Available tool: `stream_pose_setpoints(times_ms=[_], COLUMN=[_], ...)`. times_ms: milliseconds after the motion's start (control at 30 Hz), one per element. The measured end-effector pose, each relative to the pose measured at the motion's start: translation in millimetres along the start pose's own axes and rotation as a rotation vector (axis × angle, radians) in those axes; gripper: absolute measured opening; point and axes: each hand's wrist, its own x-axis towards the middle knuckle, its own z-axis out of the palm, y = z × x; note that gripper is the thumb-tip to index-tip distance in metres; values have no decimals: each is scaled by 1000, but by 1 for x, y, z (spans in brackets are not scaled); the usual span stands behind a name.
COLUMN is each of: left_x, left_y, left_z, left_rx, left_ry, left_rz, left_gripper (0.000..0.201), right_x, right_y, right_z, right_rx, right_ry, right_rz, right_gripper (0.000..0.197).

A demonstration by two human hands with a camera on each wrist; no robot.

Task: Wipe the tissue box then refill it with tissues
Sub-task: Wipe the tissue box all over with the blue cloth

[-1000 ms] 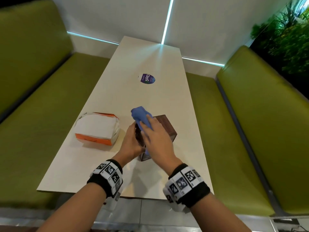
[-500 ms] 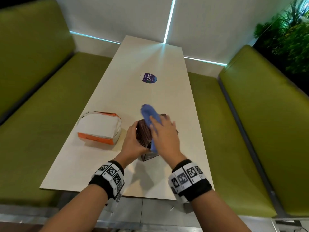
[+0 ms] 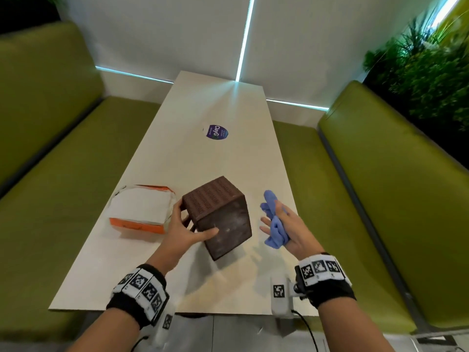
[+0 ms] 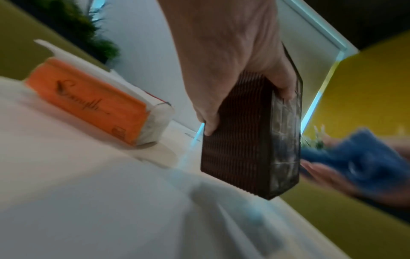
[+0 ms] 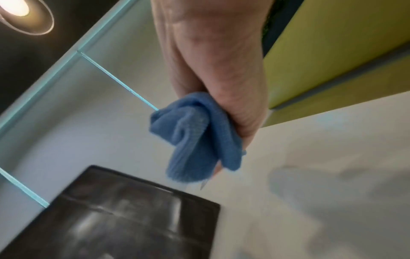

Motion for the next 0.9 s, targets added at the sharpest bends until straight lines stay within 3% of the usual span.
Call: stream_pose_setpoints(times_ms=[100,167,300,467,533,633,700,800,900], left_x=[-4,-5,-11,-7,0,8,8,5,2], left_y=[6,9,16,44,55,65,64,54,41], left_z=[-8,-6,4,-13,-21,-21,-18,-16,-10], left_rx=[-192,-261,-208,-88,-34,188,276,328,367], left_ry=[22,-77,-261,-354,-369,-449,-378,-215,-124], left_rz=[-57,-87,-135,-121,-113,-102,-82,-61,-45], left_gripper=[105,103,106,130,138,120,106,102,99], right_x=[-21,-33,-52,-60,-57,-51,-51,-63,-64], right_y=[33,46,44,19,12,3,-5,-23,-37], right_z=[-6,9,40,36,31,30,28,29,35], right_rx=[113,80,32,-111,-151,-213,-241,-307,-373], right_ry=[-136,-163,-374,-311,-284,-280,-235,-114,160], right_rz=[46,45,-12,-63,-114,-161,-187,-279,-455], right_gripper=[46,39,35,36,57,89,95,95,72])
